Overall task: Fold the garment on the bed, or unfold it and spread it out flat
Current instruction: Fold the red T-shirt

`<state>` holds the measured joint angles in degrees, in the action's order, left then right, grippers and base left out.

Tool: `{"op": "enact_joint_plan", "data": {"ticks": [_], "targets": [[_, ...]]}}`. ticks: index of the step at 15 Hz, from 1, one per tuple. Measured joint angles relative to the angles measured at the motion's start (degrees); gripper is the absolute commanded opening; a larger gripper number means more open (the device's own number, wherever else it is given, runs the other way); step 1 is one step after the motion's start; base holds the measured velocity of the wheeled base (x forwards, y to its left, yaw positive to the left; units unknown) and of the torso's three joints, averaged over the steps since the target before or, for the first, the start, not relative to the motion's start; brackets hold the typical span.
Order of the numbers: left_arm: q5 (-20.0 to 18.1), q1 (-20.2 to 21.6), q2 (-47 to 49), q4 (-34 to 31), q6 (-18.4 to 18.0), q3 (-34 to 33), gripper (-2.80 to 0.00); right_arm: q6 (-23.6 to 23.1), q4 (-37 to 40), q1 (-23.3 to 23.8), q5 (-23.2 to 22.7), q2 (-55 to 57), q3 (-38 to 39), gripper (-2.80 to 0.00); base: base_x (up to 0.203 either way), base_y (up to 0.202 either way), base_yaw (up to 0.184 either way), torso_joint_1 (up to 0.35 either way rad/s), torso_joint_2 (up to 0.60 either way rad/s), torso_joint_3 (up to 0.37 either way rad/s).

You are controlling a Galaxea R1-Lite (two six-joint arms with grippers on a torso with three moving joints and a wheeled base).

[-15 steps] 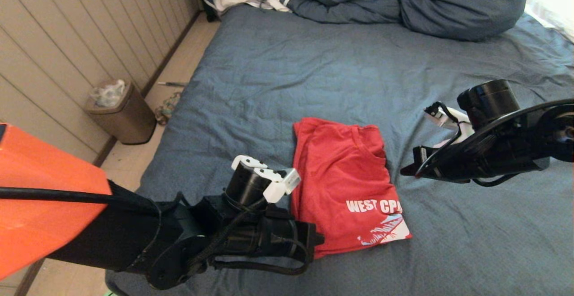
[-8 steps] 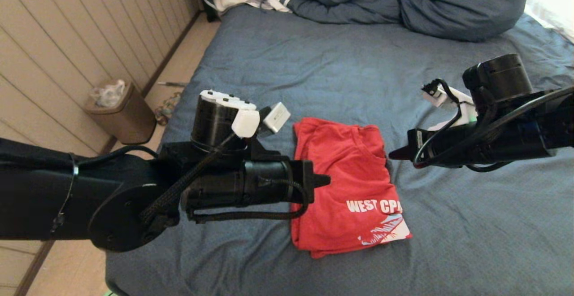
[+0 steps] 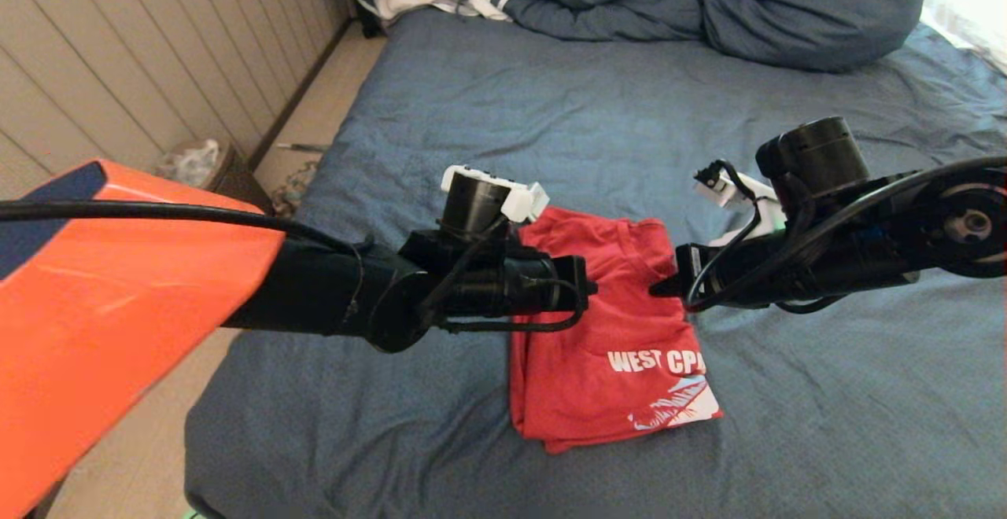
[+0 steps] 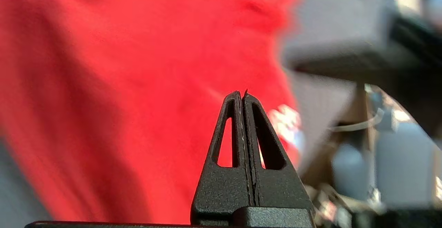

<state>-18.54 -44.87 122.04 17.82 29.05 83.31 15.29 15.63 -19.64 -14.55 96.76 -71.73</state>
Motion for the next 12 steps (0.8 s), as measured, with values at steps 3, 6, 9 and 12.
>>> {"op": "enact_joint_plan", "data": {"ticks": [3,6,9,12], "targets": [[0.00,3.22,4.99,0.19,-0.13,3.76,-2.80,-0.20,-0.15,-0.64,-0.51,1.45,1.63,-2.80,0.000,0.000,0.000,0.000,0.00,0.000],[-0.22,6.40,7.76,2.05,0.16,5.51,-2.80,-0.62,-0.58,-0.58,-0.55,2.99,3.12,-2.80,0.000,0.000,0.000,0.000,0.00,0.000],[-0.25,8.75,8.45,2.24,0.33,6.29,-2.80,-0.77,-2.90,0.19,-0.55,3.70,6.24,-2.80,0.000,0.000,0.000,0.000,0.00,0.000],[-0.26,10.56,7.83,2.23,0.50,6.53,-2.80,-1.53,-6.13,2.83,-0.55,3.59,10.28,-2.80,0.000,0.000,0.000,0.000,0.00,0.000]]}}
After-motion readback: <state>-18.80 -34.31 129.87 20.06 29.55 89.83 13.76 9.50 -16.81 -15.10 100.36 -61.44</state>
